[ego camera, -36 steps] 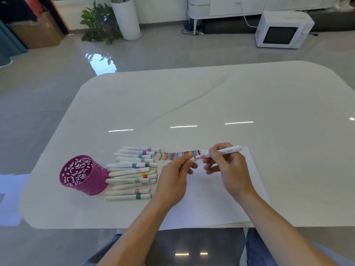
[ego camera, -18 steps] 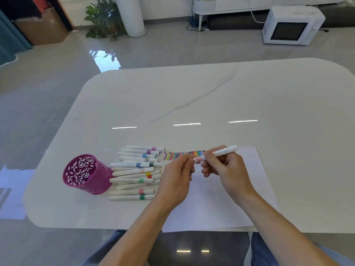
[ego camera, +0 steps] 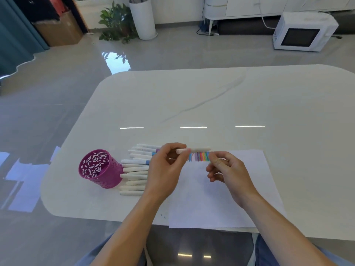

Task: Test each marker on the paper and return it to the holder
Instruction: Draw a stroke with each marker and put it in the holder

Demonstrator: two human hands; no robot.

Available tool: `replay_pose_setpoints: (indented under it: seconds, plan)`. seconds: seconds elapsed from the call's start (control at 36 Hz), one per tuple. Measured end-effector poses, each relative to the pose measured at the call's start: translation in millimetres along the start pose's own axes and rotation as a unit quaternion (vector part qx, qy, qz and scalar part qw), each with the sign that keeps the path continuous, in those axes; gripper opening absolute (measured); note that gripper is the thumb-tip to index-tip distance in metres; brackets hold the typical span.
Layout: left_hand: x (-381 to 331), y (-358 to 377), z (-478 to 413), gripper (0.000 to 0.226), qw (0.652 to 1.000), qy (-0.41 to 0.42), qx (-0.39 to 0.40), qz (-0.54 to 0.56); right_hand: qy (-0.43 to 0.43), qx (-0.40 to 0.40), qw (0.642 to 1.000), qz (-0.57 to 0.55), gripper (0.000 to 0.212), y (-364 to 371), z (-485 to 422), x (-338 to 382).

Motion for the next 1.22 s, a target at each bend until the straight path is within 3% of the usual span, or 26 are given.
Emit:
replay_pose_setpoints:
  seconds: [0.08, 0.22, 0.44, 0.92, 1.08, 1.22]
  plan:
    - [-15.7, -22.5, 2.8, 0.003, 0.998, 0.027, -0.051, 0.039, -0.004, -0.011, 0.998, 0.064, 0.019, -2.0, 0.5, -3.6]
    - [-51.8, -63.3, 11.8, 0.008, 0.983, 0.132, -0.129, -0.007, -0.031, 0.001, 0.988, 0.152, 0.009, 4.8, 3.3, -5.4]
    - [-94.9, -114.4, 26.2, 0.028, 0.914, 0.275, -0.245, -0.171, -0.048, 0.010, 0.976, 0.214, 0.005, 14.9, 2.7, -14.2]
    - [-40.3, -155.4, 3.1, 0.018, 0.908, 0.055, -0.232, -0.343, -0.075, 0.014, 0.964, 0.253, 0.006, 20.6, 3.2, -12.1]
    - [-41.3, -147.4, 2.5, 0.039, 0.908, 0.060, -0.222, -0.352, -0.075, 0.015, 0.963, 0.258, 0.007, 21.1, 2.8, -11.5]
    - [-54.2, -126.4, 7.8, 0.038, 0.903, 0.138, -0.201, -0.354, -0.075, 0.014, 0.962, 0.261, 0.009, 18.9, 4.2, -11.0]
Point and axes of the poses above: each hand's wrist, its own z-axis away from the middle knuckle, its own y-axis out of the palm, x = y × z, the point moved 8 cm from there along -z, towards the middle knuckle, and after that the axes turned 15 degrees about z, right-handed, at the moved point
